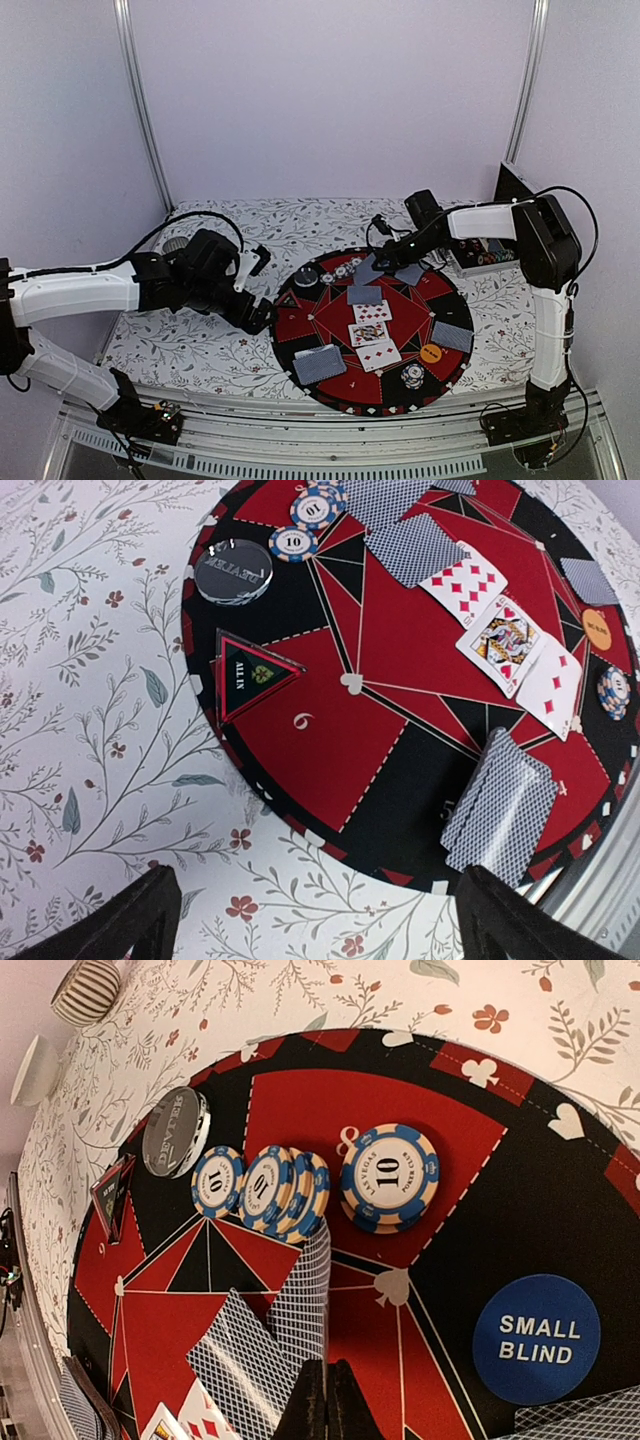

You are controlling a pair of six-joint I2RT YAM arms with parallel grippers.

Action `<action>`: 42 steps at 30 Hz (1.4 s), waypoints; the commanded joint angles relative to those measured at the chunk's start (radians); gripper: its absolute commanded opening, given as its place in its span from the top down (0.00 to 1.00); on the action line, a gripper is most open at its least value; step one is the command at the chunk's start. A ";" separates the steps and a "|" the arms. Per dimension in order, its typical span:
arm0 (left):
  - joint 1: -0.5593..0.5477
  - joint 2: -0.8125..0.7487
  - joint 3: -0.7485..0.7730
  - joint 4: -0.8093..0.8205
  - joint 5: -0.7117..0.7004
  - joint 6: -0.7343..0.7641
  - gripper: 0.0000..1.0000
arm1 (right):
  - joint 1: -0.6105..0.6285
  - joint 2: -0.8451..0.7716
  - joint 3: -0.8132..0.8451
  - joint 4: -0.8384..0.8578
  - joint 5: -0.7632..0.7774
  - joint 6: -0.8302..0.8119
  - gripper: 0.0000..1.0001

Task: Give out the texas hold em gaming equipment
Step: Distribute the poker card in the community card area.

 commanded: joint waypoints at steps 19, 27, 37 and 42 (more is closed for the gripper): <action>0.034 -0.078 -0.025 -0.021 -0.031 0.006 0.02 | -0.040 0.027 0.049 0.075 -0.243 0.131 0.98; 0.041 -0.084 -0.026 -0.025 -0.035 0.009 0.02 | -0.041 0.063 0.048 0.089 -0.150 0.197 0.90; 0.045 -0.110 -0.038 -0.024 -0.034 0.003 0.02 | -0.040 0.030 0.037 0.082 0.013 0.261 0.58; 0.047 -0.117 -0.037 -0.027 -0.046 -0.003 0.02 | -0.041 -0.010 0.043 0.046 0.086 0.256 0.43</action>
